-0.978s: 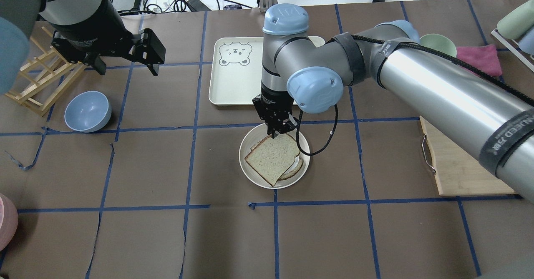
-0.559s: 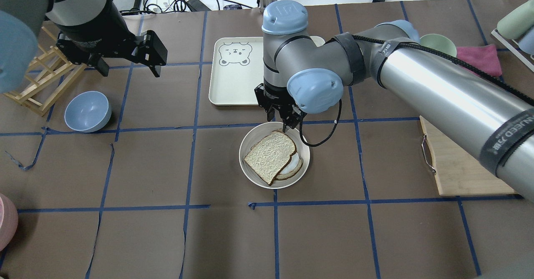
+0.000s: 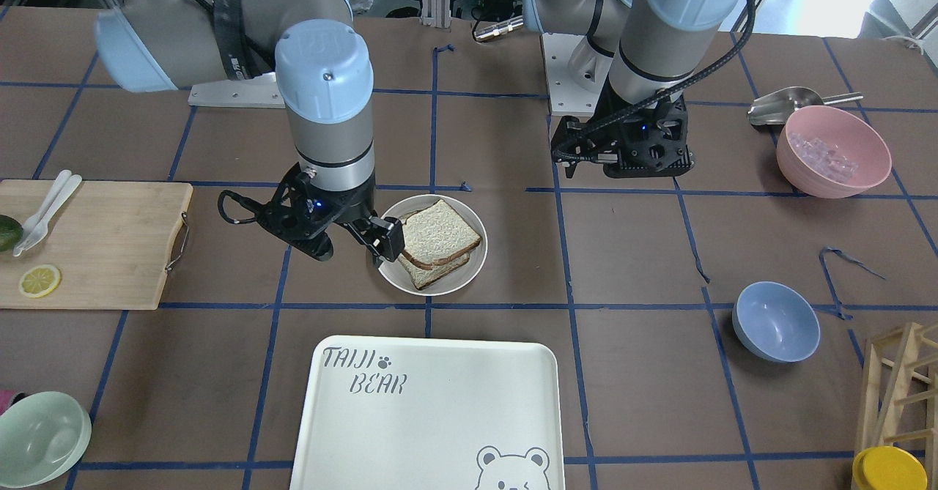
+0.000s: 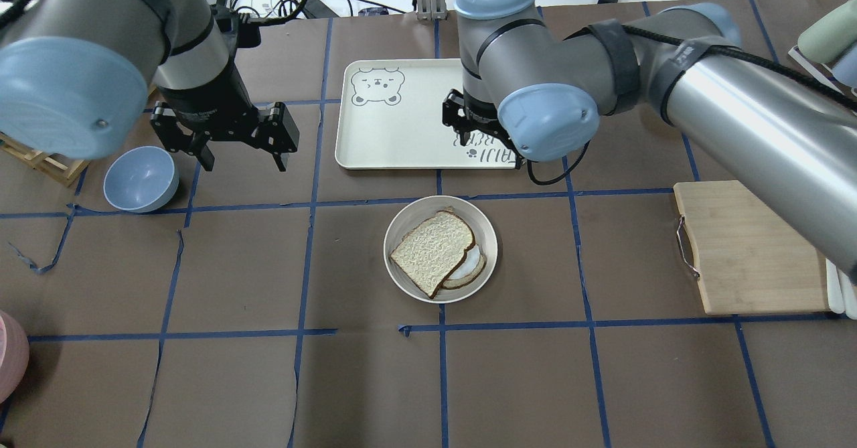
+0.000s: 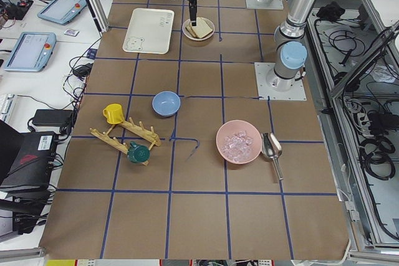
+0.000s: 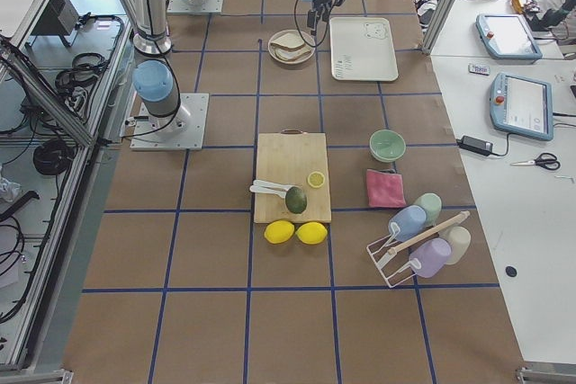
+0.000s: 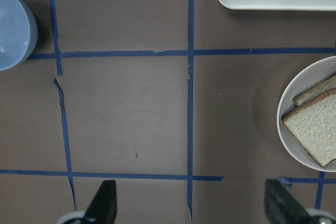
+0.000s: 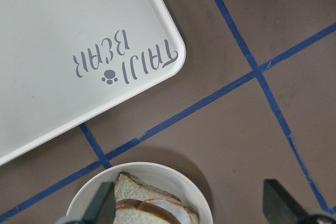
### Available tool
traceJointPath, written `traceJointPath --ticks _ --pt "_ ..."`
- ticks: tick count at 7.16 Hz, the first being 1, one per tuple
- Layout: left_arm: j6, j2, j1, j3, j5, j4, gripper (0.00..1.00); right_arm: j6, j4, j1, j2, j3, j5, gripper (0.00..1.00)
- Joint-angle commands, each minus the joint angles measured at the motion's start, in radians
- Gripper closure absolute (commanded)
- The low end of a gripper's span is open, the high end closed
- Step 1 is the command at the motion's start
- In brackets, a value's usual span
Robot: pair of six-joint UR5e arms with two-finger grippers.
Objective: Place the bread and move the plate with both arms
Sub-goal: 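Raise the right gripper away while the left gripper reaches to the plate rim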
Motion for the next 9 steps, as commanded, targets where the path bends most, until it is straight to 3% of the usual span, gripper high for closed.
traceJointPath --ticks 1,3,5,7,9 --pt "-0.228 -0.008 -0.036 -0.178 -0.086 0.18 0.0 -0.219 0.047 -0.025 -0.1 0.0 -0.001 0.0" --pt "-0.491 -0.065 -0.093 -0.302 -0.123 0.35 0.0 -0.32 0.232 -0.037 -0.186 -0.023 -0.005 0.0" --pt "-0.568 -0.135 -0.135 -0.382 -0.167 0.506 0.0 -0.383 0.272 -0.053 -0.196 -0.033 0.005 0.0" --pt "-0.623 -0.208 -0.161 -0.394 -0.164 0.608 0.0 -0.607 0.275 -0.146 -0.203 -0.033 0.007 0.0" --pt "-0.624 -0.252 -0.164 -0.392 -0.167 0.662 0.2 -0.676 0.272 -0.174 -0.206 -0.034 0.007 0.0"
